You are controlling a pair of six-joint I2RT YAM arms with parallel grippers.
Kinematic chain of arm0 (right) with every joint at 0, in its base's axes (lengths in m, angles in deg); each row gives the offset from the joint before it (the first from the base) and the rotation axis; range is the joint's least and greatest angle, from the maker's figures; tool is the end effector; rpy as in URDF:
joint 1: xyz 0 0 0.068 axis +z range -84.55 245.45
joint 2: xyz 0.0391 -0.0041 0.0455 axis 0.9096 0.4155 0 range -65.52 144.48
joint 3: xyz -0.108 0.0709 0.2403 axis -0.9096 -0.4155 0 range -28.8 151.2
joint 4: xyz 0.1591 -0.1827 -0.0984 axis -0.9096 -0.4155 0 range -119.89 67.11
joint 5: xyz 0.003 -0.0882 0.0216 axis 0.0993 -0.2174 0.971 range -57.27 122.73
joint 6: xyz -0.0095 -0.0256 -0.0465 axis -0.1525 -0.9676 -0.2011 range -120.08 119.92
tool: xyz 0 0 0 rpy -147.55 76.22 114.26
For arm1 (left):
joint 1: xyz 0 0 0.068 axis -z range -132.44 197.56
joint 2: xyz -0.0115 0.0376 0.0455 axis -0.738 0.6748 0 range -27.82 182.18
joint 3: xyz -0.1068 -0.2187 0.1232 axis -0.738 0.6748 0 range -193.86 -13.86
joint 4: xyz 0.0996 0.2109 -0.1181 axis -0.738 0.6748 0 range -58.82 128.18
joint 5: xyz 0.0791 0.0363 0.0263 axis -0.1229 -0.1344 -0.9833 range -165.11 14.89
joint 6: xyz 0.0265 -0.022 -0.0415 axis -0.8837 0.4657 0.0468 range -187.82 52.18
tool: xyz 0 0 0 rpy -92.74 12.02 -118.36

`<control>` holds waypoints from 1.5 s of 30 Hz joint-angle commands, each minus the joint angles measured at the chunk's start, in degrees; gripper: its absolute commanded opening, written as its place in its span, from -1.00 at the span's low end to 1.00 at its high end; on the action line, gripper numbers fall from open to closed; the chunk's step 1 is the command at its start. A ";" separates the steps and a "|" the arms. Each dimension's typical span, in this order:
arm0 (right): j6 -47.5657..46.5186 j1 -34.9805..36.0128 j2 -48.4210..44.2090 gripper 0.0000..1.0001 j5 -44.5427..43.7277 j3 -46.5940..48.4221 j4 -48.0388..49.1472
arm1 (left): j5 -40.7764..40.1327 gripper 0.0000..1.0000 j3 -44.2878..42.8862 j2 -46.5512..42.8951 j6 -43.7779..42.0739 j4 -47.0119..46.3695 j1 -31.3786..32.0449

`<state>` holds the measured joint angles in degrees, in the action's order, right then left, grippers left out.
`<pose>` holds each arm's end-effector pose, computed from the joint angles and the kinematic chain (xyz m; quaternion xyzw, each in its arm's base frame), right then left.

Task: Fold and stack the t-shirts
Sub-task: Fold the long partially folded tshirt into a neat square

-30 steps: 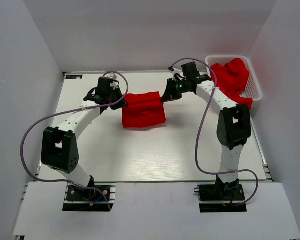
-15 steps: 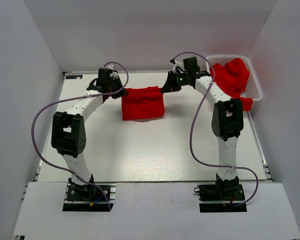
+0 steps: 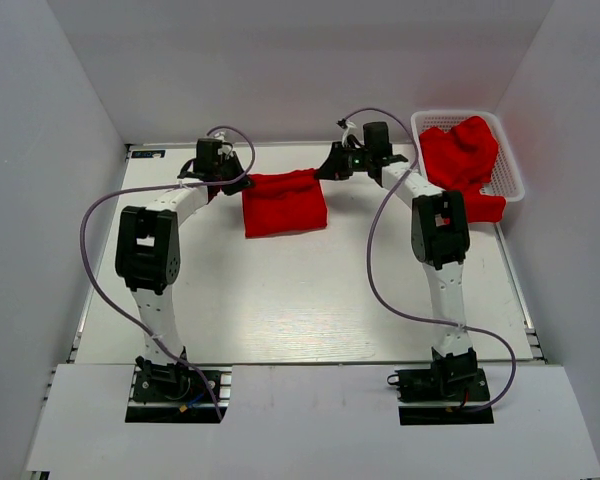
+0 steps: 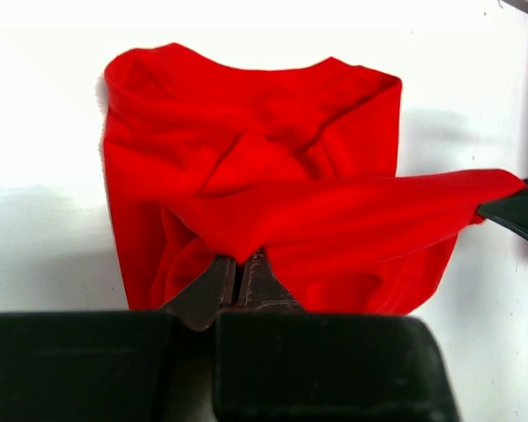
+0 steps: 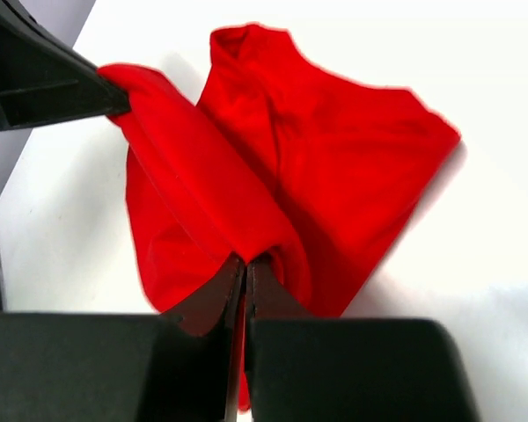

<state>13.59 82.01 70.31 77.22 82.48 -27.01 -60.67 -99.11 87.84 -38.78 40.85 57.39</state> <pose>0.5147 0.1790 0.2025 -0.2130 0.7910 0.4375 0.3709 0.4507 -0.0870 0.2093 -0.0978 0.8956 -0.2468 0.3569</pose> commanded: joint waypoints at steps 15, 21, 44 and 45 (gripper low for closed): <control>3.14 -1.35 3.33 0.80 -7.92 11.34 15.20 | -0.21 1.00 -11.44 3.53 3.40 -5.88 -5.43; -7.58 -0.56 -4.08 0.80 -7.14 3.59 -1.74 | 9.42 1.00 -8.26 3.08 -5.64 -5.02 -4.20; 0.21 5.50 -4.07 0.80 1.56 -21.66 6.84 | 18.96 1.00 18.18 -2.09 -5.39 -13.01 1.69; 0.30 5.50 -6.08 0.80 1.83 -24.16 7.19 | 18.96 1.00 21.24 -3.06 -5.39 -13.01 1.69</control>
<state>11.51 87.58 67.65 77.22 65.72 -20.97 -42.44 -83.74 89.06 -45.07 24.74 58.22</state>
